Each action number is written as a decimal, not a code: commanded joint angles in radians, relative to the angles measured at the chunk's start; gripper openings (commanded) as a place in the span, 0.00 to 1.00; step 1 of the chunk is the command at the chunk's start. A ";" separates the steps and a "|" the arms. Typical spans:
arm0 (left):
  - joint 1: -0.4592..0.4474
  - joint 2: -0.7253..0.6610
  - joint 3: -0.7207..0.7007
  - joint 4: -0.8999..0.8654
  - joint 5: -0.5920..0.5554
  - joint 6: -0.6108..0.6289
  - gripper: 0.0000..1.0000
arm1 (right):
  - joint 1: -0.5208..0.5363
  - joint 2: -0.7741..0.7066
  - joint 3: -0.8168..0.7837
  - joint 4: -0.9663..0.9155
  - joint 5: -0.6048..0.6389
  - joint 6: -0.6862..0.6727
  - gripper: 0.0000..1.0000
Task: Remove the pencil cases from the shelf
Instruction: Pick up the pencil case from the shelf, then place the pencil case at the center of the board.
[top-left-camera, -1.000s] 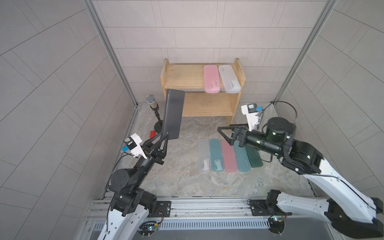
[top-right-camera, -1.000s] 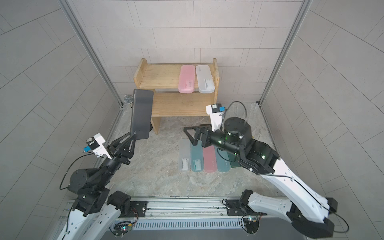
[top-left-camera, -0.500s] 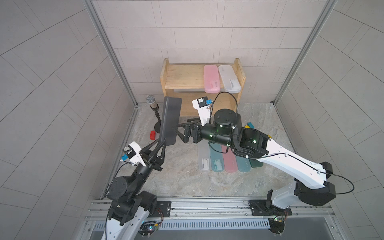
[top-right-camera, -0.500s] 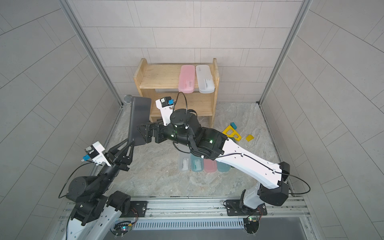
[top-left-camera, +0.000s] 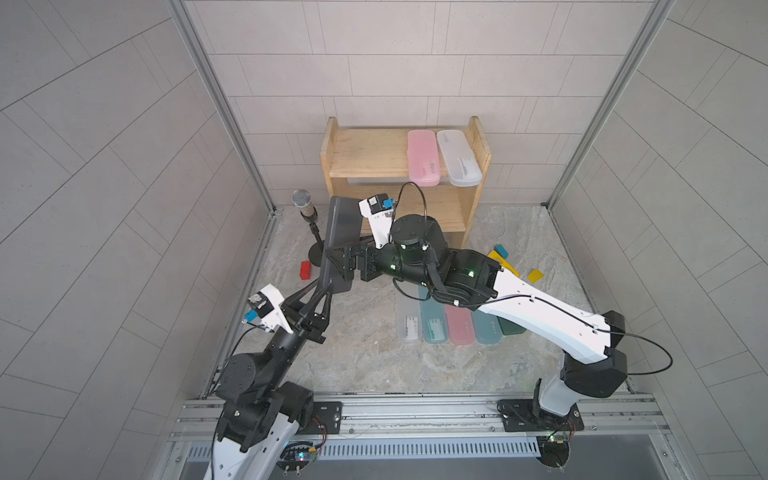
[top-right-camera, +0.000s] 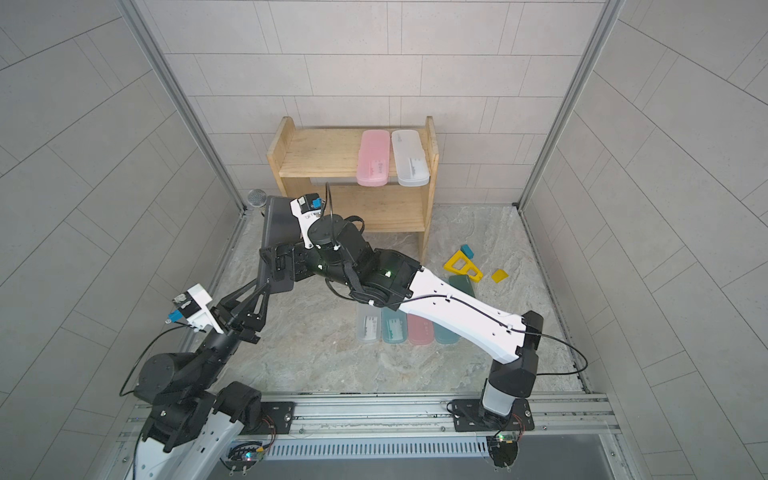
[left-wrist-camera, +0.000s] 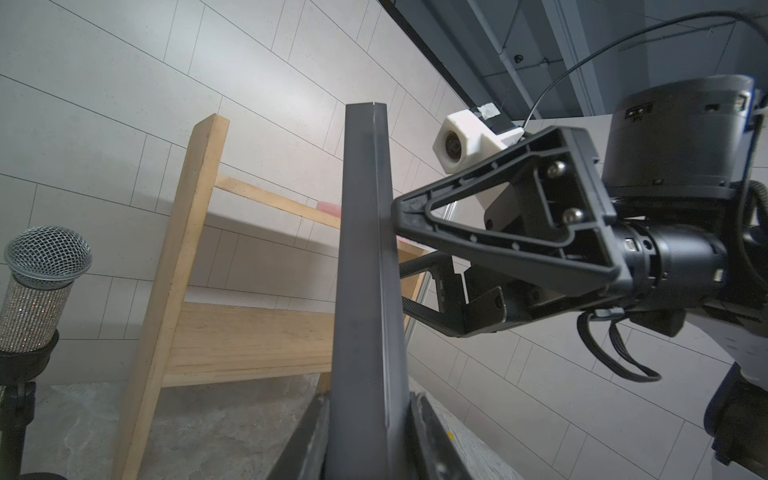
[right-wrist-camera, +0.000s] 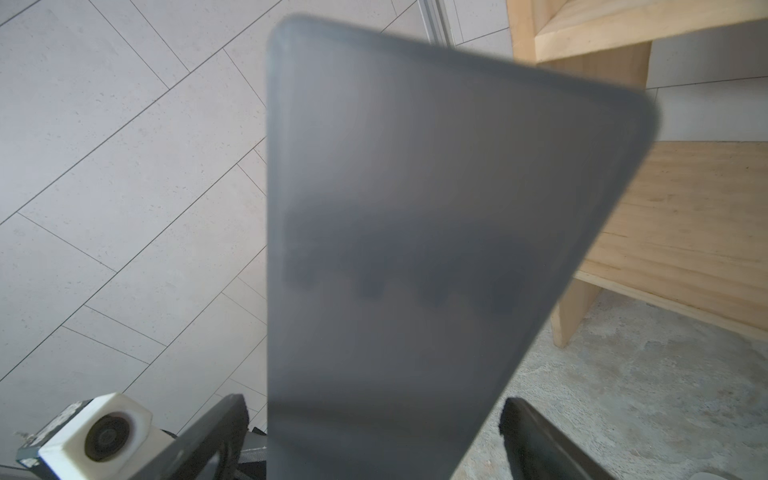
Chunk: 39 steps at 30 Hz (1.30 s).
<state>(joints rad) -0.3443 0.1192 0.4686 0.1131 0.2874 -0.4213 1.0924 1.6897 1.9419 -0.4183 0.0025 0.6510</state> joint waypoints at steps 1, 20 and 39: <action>0.001 -0.018 -0.007 0.051 0.004 0.003 0.00 | 0.001 0.007 0.029 -0.012 0.022 -0.013 1.00; 0.002 -0.044 -0.018 0.030 0.020 0.004 0.00 | -0.011 0.050 0.026 0.001 0.023 0.030 0.87; 0.001 -0.038 0.119 -0.347 -0.291 0.029 1.00 | -0.133 -0.093 -0.462 -0.043 -0.006 0.066 0.60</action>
<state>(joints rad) -0.3450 0.0597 0.5419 -0.1444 0.0650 -0.4110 0.9649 1.6291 1.5211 -0.4427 0.0120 0.7048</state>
